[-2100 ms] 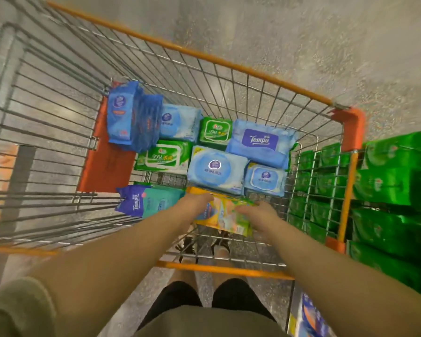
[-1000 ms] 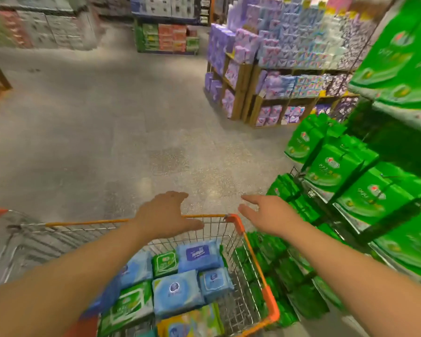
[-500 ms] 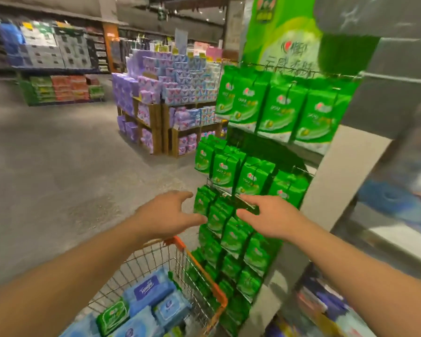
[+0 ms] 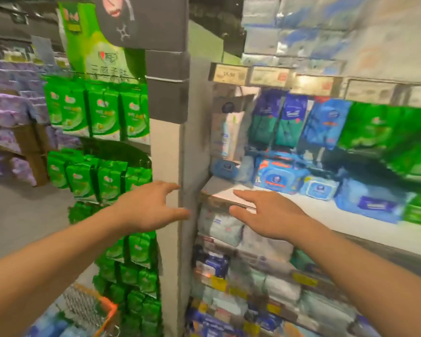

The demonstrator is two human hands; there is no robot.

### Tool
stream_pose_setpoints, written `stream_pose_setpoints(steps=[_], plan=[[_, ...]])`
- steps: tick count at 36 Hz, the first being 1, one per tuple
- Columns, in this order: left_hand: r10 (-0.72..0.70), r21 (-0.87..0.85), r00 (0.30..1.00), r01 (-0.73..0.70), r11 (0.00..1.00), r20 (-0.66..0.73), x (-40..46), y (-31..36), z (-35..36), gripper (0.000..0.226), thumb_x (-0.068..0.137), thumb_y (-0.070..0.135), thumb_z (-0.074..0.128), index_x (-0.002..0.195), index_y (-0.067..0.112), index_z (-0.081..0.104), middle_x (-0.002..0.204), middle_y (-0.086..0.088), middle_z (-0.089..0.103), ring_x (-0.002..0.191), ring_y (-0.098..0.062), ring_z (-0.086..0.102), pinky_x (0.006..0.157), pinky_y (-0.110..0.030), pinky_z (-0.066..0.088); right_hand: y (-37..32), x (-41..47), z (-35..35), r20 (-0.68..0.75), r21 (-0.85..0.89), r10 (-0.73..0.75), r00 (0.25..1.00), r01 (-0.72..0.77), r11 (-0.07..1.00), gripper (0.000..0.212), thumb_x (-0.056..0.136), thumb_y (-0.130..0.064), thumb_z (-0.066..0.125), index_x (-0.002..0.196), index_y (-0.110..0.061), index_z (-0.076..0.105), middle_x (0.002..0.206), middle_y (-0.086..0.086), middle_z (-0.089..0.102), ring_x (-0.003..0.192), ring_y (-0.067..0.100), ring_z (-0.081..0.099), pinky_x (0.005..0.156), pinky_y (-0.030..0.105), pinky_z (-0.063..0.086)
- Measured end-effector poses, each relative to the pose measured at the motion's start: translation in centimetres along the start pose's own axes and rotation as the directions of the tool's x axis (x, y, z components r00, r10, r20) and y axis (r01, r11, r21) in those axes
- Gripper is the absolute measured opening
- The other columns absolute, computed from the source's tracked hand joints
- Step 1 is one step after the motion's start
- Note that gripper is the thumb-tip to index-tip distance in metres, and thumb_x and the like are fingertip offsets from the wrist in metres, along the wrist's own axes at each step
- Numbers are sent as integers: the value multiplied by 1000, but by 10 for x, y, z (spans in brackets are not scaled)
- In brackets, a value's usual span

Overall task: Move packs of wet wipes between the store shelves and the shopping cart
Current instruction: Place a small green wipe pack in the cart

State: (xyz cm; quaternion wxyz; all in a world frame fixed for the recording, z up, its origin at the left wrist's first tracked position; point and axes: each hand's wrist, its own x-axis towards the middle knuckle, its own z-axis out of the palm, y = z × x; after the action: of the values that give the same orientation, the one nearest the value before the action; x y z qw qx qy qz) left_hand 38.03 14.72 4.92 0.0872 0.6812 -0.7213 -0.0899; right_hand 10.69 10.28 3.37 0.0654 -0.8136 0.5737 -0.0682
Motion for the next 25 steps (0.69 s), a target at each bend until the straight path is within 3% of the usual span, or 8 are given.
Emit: stream_pose_setpoints(steps=[7,12,17,21,25], plan=[[203,31,977,-205,978,69,32,138,20,93,78,76,59,155,33,29,160,2,35,143,-20,39,114,-32,33,126,-81,-29,-59,12,227,972,-226,974,71,91,-77,40,154,-45,35,161,-12,39,147,18,38,118,38,33],[357,44,931,-361,932,80,57,214,39,124,49,100,38,154,35,27,160,5,34,144,-18,37,118,-40,32,198,-132,-43,-80,13,385,920,-385,923,71,91,-78,38,154,-45,35,161,-13,38,147,17,38,118,39,35],[458,71,880,-469,880,126,71,285,52,110,62,93,44,155,38,22,162,9,29,146,-18,33,116,-37,33,248,-171,-53,-104,59,506,856,-502,863,67,93,-72,45,153,-43,39,159,-8,42,145,19,41,116,37,37],[549,11,827,-554,833,120,92,330,65,112,55,92,38,154,42,23,161,13,30,146,-15,34,116,-39,33,286,-188,-56,-128,60,571,811,-568,821,66,93,-72,45,152,-42,41,157,-5,46,144,20,42,116,35,37],[635,-23,763,-637,770,118,109,372,76,99,66,88,45,152,46,22,160,18,28,145,-12,33,115,-38,34,319,-200,-61,-139,63,621,771,-619,783,67,94,-71,45,153,-39,42,149,-5,55,142,18,44,114,34,39]])
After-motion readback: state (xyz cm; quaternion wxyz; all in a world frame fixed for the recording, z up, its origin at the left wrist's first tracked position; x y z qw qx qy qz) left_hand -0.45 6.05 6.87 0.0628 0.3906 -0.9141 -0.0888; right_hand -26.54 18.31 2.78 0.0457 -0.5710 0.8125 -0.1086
